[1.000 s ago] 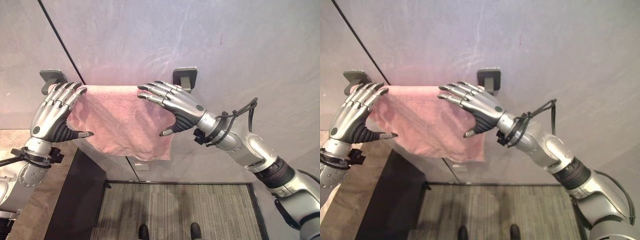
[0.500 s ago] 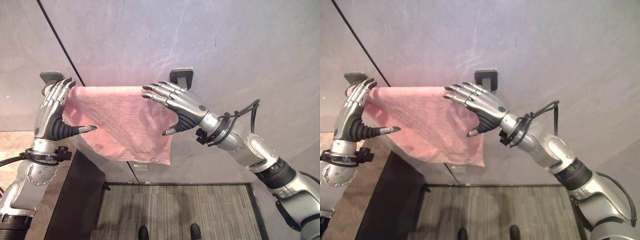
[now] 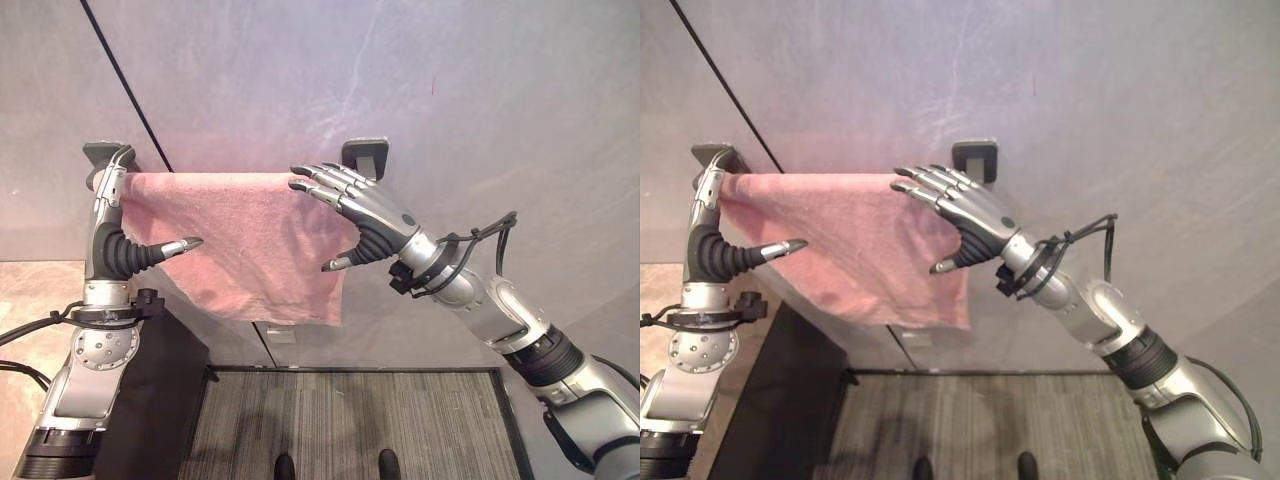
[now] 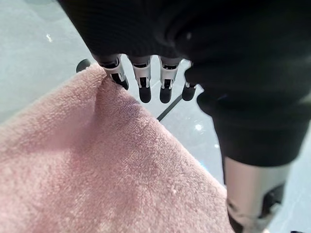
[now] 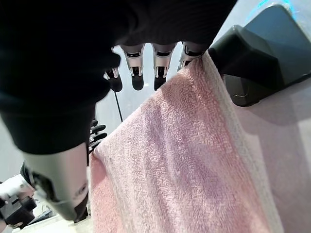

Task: Put brush and paste in cup on sink, flatten towel.

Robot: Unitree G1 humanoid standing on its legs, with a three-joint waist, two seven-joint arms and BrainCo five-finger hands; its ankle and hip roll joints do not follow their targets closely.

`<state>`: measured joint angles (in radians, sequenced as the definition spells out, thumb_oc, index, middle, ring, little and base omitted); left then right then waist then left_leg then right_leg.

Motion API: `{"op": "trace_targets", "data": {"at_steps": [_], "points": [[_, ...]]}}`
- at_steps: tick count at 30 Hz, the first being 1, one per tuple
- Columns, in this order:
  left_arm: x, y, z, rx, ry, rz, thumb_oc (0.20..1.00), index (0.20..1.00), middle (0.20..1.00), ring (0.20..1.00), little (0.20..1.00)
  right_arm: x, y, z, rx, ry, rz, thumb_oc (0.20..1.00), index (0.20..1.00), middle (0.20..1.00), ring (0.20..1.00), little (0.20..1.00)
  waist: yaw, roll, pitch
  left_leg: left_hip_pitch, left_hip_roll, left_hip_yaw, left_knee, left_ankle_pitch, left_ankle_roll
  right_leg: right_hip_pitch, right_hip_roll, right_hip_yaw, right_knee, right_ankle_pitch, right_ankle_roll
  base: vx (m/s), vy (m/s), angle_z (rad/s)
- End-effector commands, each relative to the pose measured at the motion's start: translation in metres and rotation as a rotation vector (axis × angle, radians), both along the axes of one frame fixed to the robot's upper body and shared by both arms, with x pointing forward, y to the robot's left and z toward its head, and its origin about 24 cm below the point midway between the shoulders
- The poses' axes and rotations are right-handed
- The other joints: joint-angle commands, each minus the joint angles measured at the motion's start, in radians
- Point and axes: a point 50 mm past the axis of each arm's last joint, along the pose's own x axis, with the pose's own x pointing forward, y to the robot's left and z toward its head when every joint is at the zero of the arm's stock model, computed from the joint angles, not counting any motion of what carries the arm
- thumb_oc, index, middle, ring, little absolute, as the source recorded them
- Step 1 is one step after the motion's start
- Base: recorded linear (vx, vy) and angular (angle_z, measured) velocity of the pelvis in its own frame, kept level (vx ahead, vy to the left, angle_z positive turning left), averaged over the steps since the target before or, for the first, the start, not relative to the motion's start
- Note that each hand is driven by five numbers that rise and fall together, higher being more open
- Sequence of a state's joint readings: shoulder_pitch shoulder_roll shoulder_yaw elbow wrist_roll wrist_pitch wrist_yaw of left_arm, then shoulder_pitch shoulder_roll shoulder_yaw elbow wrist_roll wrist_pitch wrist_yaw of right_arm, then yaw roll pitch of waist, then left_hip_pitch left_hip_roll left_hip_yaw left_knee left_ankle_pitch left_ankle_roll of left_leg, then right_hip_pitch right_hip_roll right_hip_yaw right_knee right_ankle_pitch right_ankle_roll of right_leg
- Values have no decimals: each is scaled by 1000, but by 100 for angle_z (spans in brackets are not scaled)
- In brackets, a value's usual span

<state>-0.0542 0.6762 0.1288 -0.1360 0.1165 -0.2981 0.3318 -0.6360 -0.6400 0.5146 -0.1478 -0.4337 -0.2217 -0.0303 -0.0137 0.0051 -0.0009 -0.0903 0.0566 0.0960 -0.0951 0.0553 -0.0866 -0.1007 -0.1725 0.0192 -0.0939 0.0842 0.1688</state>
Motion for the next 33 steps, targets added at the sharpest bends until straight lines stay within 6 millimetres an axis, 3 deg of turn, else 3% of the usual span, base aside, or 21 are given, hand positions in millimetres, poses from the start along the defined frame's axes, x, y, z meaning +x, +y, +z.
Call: {"op": "trace_targets", "data": {"at_steps": [1, 8, 16, 29, 33], "points": [[2, 3, 7, 109, 11, 7, 1000, 1000, 1000, 1000, 1000, 21, -32, -20, 25, 109, -190, 1000, 1000, 1000, 1000, 1000, 4, -49, 48, 14, 17, 48, 8, -17, -2, -17, -113, 9, 7, 33, 68, 0, 0, 0], [0, -12, 28, 137, -101, -45, 1000, 1000, 1000, 1000, 1000, 8, -36, 8, 141, -21, -163, 1000, 1000, 1000, 1000, 1000, -5, -50, 31, 33, 21, 50, 8, -23, -4, -1, -110, 11, 7, 26, 70, 0, 0, 0], [-12, -19, 43, 168, -169, -85, 1000, 1000, 1000, 1000, 1000, 1, -50, 15, 202, -29, -178, 1000, 1000, 1000, 1000, 1000, -7, -52, 16, 65, 24, 53, 8, -31, -4, 26, -106, 12, 7, 16, 70, 0, -1, 0], [-21, -5, 46, 32, -222, -42, 1000, 1000, 1000, 1000, 1000, -10, -60, 26, 389, -4, -120, 1000, 1000, 1000, 1000, 1000, 2, -49, -17, 129, 39, 58, 8, -44, -6, 87, -96, 12, 7, -11, 57, -8, -6, -1], [-26, 6, 39, -37, -213, 7, 1000, 1000, 1000, 1000, 1000, -15, -68, 25, 479, 26, -116, 1000, 1000, 1000, 1000, 1000, 2, -48, -15, 131, 43, 54, 8, -33, -6, 93, -92, 7, 7, -6, 50, 0, -2, 3]]}}
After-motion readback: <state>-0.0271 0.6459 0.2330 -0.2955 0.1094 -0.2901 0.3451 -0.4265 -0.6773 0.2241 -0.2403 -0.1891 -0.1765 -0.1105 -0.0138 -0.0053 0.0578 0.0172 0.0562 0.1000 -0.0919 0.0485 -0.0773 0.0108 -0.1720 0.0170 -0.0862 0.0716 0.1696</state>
